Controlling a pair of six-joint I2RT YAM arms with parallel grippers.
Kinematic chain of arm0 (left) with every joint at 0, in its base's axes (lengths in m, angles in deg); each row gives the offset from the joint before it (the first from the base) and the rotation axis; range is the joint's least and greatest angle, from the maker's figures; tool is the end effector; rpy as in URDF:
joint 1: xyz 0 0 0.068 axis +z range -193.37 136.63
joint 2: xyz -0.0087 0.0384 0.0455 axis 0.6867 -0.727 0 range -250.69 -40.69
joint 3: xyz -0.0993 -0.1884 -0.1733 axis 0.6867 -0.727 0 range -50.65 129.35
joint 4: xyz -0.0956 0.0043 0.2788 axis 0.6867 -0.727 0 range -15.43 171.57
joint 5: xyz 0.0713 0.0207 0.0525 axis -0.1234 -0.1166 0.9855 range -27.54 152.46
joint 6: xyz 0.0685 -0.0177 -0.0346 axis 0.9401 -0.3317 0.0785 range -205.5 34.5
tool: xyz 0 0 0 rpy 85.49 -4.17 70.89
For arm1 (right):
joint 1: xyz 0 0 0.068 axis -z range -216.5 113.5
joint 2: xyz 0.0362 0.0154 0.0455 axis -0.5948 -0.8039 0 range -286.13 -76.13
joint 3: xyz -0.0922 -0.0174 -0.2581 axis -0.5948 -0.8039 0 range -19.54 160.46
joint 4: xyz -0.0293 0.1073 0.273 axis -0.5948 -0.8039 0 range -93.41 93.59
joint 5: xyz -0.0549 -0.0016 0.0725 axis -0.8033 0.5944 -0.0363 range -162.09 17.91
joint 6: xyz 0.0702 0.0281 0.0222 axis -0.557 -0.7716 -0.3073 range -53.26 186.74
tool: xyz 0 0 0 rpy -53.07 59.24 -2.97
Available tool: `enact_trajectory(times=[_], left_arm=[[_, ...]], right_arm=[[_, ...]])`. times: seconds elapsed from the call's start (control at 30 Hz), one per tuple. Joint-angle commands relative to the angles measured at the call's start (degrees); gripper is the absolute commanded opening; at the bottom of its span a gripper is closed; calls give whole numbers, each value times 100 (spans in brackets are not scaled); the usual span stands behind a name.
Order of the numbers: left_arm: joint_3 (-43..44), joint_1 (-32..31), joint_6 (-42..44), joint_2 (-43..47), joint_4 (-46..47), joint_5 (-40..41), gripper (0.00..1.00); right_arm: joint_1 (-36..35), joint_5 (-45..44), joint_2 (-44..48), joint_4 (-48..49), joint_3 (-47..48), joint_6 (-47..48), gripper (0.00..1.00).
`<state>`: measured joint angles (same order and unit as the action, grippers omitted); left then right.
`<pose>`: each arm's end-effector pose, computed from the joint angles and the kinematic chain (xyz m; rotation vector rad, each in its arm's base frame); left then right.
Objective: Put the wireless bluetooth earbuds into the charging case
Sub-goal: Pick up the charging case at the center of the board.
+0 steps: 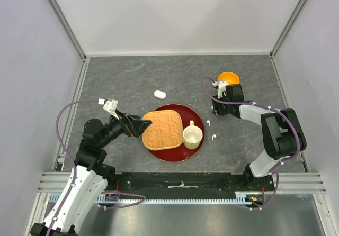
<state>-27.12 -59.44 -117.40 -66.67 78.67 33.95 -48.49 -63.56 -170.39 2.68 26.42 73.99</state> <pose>0.1798 -0.0854 0.2655 0.1570 1.7545 -1.0339 0.3530 0.0853 0.1026 -0.4721 2.3824 0.2182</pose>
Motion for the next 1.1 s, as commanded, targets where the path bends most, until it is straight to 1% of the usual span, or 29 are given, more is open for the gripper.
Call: enact_trajectory(times=[0.0,0.1,0.17,0.2,0.3,0.33,0.4,0.43,0.47,0.5,0.53,0.57,0.63,0.7,0.8,0.83,0.93,1.03,1.07], left_arm=[[143,34,-70,31,219,-6,100],[161,34,-27,-21,123,13,100],[170,34,-88,-48,105,56,100],[170,34,-158,-57,105,91,100],[231,26,-237,-188,131,30,100],[275,34,-238,-232,158,-31,100],[327,34,-281,-390,228,-154,100],[406,34,-299,-443,245,-224,100],[459,34,-308,-504,263,-303,100],[512,34,-352,-670,263,-504,100],[643,34,-361,-741,420,-628,100],[705,34,-369,-838,448,-751,100],[933,26,-335,-1075,483,-1155,100],[1126,26,-343,-1234,483,-1480,100],[1346,-18,-317,-1480,501,-1666,100],[1399,-45,-308,-1567,492,-1675,100],[1637,-220,-282,-1769,413,-1553,100],[1874,-562,-194,-1937,325,-1245,100],[1909,-781,-194,-2033,325,-1140,100]], right_arm=[[4,104,-58,-6,142,23,42],[4,227,135,-15,159,-91,28],[-14,411,407,-32,168,-240,23],[-23,473,539,-50,177,-302,18],[-145,772,1171,-138,195,-434,13],[-189,833,1538,-173,229,-478,12],[-330,1211,1909,-331,352,-557,9],[-374,1334,2277,-349,379,-592,7],[-435,1709,2446,-349,431,-619,5],[-453,1878,2613,-349,449,-706,3],[-506,2028,2893,-357,467,-707,2],[-602,2377,3026,-479,519,-707,2],[-699,2722,3368,-603,511,-655,1],[-910,2863,3702,-744,459,-602,0],[-1314,2865,4089,-858,327,-295,0],[-1489,2829,4152,-963,300,-198,0],[-1648,2908,4258,-1279,396,-31,0],[-1842,2856,4319,-1368,441,75,0],[-1938,2803,4337,-1351,380,119,0]])
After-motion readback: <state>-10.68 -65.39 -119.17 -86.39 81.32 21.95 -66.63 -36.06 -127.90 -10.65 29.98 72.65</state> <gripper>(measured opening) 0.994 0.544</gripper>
